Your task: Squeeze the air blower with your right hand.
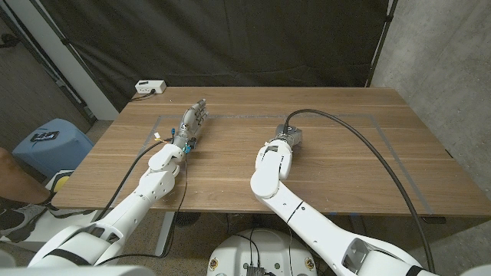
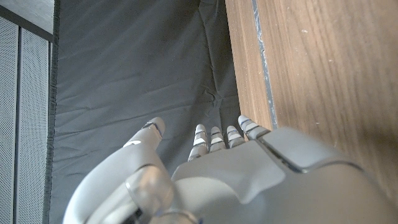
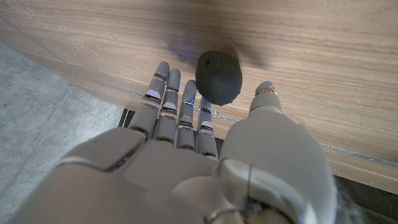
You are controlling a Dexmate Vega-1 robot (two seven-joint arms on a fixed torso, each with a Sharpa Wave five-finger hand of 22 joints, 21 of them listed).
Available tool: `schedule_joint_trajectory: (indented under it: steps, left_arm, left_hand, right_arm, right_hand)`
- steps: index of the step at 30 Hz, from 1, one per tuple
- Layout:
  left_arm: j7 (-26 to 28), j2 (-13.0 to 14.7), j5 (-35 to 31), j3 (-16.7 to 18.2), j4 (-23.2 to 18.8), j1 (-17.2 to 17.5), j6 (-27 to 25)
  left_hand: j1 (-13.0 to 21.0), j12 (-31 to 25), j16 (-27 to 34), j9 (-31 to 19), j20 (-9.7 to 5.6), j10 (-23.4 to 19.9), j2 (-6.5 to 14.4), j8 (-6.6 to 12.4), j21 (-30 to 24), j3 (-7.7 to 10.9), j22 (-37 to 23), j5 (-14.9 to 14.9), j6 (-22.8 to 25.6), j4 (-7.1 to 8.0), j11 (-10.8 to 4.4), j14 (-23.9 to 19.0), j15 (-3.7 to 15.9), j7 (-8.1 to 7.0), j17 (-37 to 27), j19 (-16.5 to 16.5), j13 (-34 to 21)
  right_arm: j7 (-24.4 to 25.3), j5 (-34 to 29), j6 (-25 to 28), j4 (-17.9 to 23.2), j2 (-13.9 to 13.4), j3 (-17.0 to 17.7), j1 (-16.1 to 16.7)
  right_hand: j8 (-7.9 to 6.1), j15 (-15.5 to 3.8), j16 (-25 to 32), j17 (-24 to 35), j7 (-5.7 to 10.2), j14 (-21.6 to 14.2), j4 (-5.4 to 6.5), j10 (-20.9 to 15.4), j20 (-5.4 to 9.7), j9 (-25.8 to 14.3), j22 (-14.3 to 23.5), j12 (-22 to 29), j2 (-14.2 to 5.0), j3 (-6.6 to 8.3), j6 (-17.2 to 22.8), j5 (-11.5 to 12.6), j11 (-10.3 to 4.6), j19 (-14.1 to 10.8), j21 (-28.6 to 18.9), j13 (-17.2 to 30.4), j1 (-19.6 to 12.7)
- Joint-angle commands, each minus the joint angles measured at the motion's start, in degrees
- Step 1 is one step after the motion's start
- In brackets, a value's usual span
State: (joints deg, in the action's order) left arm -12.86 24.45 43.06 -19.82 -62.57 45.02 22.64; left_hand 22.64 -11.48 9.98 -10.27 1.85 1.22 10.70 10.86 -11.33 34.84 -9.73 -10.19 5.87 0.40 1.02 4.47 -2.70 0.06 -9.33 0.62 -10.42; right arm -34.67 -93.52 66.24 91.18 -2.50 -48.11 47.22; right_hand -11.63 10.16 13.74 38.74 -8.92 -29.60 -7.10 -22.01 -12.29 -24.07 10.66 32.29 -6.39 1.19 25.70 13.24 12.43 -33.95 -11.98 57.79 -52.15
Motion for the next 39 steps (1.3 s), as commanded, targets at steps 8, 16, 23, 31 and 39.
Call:
schedule_joint_trajectory:
  steps: [8, 16, 23, 31, 39]
  left_arm:
    - [-1.44, -0.64, 0.22, -0.35, 1.17, -1.04, -0.21]
    - [-1.64, -1.06, 0.01, -0.81, 0.92, -1.11, -0.20]
    - [-1.23, -1.10, -0.07, -1.02, -0.03, -0.62, -0.51]
    - [-0.39, -1.23, -0.37, -1.22, -0.83, -0.09, -0.49]
    - [0.43, -0.95, -0.74, -1.43, -1.97, 0.32, -0.92]
  left_hand:
    - [0.72, -0.79, 0.41, -0.13, 0.31, -1.00, 0.15, 0.40, -0.08, 0.31, -0.30, -0.28, 1.22, -0.17, -0.23, -0.49, -0.18, -0.18, -0.19, 0.38, -0.16]
    - [0.78, -0.96, 0.48, -0.14, 0.42, -1.69, 0.13, 0.52, -0.11, 0.36, -0.30, -0.29, 1.89, -0.23, -0.28, -0.94, -0.11, -0.46, -0.18, 0.53, -0.16]
    - [0.83, -1.03, 0.47, -0.16, 0.47, -2.12, 0.12, 0.66, -0.11, 0.40, -0.30, -0.30, 2.65, -0.29, -0.39, -1.18, -0.06, -0.41, -0.17, 0.61, -0.16]
    - [0.88, -1.12, 0.53, -0.19, 0.62, -2.61, 0.12, 0.70, -0.15, 0.44, -0.30, -0.30, 3.14, -0.33, -0.46, -1.61, 0.07, -0.34, -0.16, 0.79, -0.16]
    - [0.91, -1.12, 0.49, -0.20, 0.68, -2.81, 0.11, 0.66, -0.16, 0.47, -0.30, -0.31, 3.33, -0.37, -0.53, -1.74, 0.09, -0.52, -0.16, 0.86, -0.17]
  right_arm:
    - [0.83, 5.40, 5.52, 0.95, -4.26, -4.13, -2.32]
    - [3.44, 7.44, 6.78, 2.68, -6.03, -5.30, -2.26]
    - [6.25, 9.97, 7.57, 3.72, -7.50, -6.26, -2.57]
    - [9.36, 15.02, 8.87, 4.11, -9.36, -7.53, -3.52]
    - [12.01, 20.92, 11.69, 5.21, -11.86, -10.50, -5.59]
  right_hand:
    - [-0.58, -2.22, 0.29, -0.05, -3.26, -3.51, -0.28, -2.89, 0.26, -0.66, 0.07, 0.29, -0.08, -0.08, 1.99, 0.40, 0.07, -2.72, -0.79, -1.17, -1.56]
    - [-1.29, -4.92, 0.86, -0.25, -3.15, -6.55, -0.61, -6.27, 1.78, -1.20, 0.08, 1.06, -0.44, 0.42, 4.16, 0.44, -0.15, -4.88, -1.33, -2.60, -2.78]
    - [-1.96, -7.07, 1.33, -0.38, -3.03, -9.19, -1.07, -8.80, 3.14, -1.70, 0.10, 1.83, -1.07, 1.25, 6.14, 0.54, -1.68, -6.28, -1.67, -3.65, -4.36]
    - [-2.18, -7.77, 1.15, -0.49, -2.91, -9.81, -1.16, -9.63, 4.10, -1.96, 0.11, 1.99, -1.33, 1.67, 6.95, 0.53, -2.72, -7.05, -1.85, -4.36, -5.08]
    - [-2.35, -8.56, 1.22, -0.59, -2.86, -10.95, -1.23, -10.72, 4.51, -2.18, 0.12, 2.39, -1.26, 1.89, 7.65, 0.47, -3.38, -7.97, -2.09, -4.82, -5.56]
